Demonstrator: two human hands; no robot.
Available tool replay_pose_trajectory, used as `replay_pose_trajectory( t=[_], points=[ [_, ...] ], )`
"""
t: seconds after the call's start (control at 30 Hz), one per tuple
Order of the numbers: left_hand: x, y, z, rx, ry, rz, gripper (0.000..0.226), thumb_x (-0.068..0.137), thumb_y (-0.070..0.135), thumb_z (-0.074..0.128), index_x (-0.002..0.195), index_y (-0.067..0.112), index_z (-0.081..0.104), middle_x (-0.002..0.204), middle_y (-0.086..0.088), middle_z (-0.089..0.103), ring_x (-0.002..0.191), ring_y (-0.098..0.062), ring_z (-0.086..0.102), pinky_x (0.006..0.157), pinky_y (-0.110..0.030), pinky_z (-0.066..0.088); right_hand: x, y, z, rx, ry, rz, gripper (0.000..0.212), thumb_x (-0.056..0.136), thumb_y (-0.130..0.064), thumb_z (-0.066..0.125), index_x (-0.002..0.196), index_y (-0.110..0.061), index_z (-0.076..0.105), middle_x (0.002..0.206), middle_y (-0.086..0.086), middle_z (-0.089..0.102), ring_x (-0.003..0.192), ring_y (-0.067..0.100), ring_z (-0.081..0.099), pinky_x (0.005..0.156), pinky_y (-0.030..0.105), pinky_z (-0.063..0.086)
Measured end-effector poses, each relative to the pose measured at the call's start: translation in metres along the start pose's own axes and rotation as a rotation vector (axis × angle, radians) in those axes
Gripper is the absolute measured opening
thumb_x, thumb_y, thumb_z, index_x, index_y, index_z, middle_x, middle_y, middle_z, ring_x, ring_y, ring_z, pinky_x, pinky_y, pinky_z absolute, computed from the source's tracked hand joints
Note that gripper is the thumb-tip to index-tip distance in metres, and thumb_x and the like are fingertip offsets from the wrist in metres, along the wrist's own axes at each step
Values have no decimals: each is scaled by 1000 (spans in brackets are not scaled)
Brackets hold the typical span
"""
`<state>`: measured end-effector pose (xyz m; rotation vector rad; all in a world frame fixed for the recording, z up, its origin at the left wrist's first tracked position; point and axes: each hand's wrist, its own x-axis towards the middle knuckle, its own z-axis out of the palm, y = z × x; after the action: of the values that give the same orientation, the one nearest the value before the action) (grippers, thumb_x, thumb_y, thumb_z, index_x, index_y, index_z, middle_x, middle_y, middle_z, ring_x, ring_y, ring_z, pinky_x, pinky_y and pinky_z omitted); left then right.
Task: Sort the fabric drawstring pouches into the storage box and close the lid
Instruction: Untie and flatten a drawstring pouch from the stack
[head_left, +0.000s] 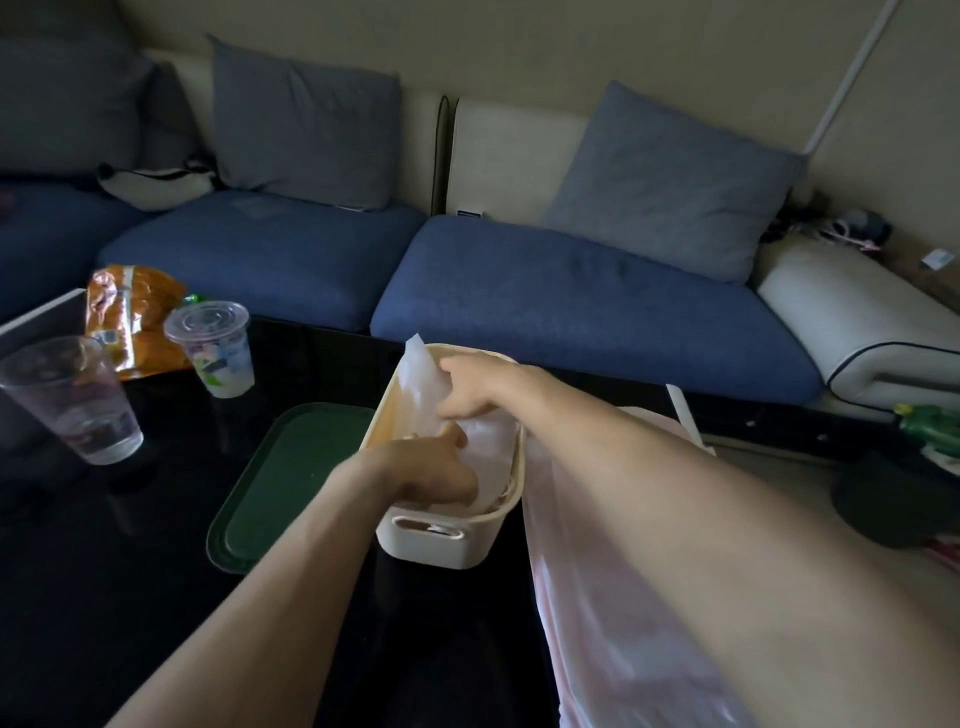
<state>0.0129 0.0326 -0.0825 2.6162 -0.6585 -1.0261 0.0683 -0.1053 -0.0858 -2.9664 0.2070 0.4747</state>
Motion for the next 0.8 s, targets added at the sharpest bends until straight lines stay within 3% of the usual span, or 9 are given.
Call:
replay_pose_trajectory(
  t=[0.07, 0.2, 0.3, 0.37, 0.47, 0.53, 0.67, 0.73, 0.8],
  points=[
    [4, 2, -1, 78, -6, -36, 85, 83, 32, 66, 151, 30, 14, 133, -10, 42, 113, -29, 49, 98, -38, 42, 5, -2, 6, 13, -57, 28, 61, 78, -40, 72, 131, -19, 53, 121, 4, 63, 103, 27, 59, 89, 39, 52],
    [26, 9, 6, 275, -21, -153, 110, 78, 44, 67, 156, 21, -8, 143, -18, 38, 128, -37, 46, 107, -48, 42, 19, 0, 17, 20, -158, 53, 56, 83, -49, 69, 129, -20, 55, 102, 2, 60, 95, 27, 59, 86, 41, 50],
    [37, 11, 15, 241, -47, -198, 92, 87, 44, 59, 156, 12, 8, 144, -18, 32, 130, -37, 42, 110, -46, 39, 30, 5, 30, 116, -199, 106, 31, 84, -48, 70, 100, -21, 66, 96, 4, 62, 86, 25, 61, 76, 40, 49],
    [41, 11, 19, 154, -13, -211, 90, 85, 44, 66, 154, 15, 17, 145, -17, 33, 130, -37, 43, 109, -45, 39, 34, 8, 35, 227, -212, 136, 26, 91, -43, 64, 100, -19, 71, 101, 5, 63, 87, 24, 60, 69, 37, 46],
    [43, 8, 17, 154, -40, -213, 111, 75, 54, 64, 157, 13, 2, 145, -18, 40, 132, -39, 44, 110, -49, 39, 28, 9, 35, 360, -225, 140, 23, 100, -35, 57, 99, -13, 63, 95, 5, 58, 82, 20, 55, 71, 34, 41],
    [41, 9, 16, 212, -74, -204, 100, 74, 55, 60, 154, 10, 20, 136, -16, 48, 126, -36, 49, 109, -47, 41, 25, 7, 32, 334, -237, 139, 23, 99, -40, 58, 93, -19, 61, 97, 5, 60, 82, 20, 55, 77, 36, 42],
    [26, 20, 1, 354, -78, -97, 67, 84, 48, 71, 135, 9, 51, 119, -8, 61, 102, -26, 57, 90, -34, 50, 13, 8, 6, -66, -58, -12, 43, 87, -45, 70, 119, -17, 61, 107, 1, 61, 89, 22, 58, 76, 37, 48],
    [12, 27, -14, 366, -63, -66, 59, 88, 50, 67, 132, 13, 56, 126, -6, 60, 96, -24, 55, 75, -30, 48, 4, 9, -10, -29, 78, -129, 59, 79, -31, 80, 132, -24, 54, 115, -1, 53, 98, 22, 57, 79, 37, 52],
    [1, 30, -24, 409, -18, -75, 59, 90, 43, 68, 139, 15, 52, 133, -5, 57, 94, -23, 56, 76, -30, 50, 1, 9, -19, 79, 0, -176, 81, 76, -12, 79, 146, -34, 43, 130, 2, 48, 111, 24, 55, 86, 36, 54]
  ],
)
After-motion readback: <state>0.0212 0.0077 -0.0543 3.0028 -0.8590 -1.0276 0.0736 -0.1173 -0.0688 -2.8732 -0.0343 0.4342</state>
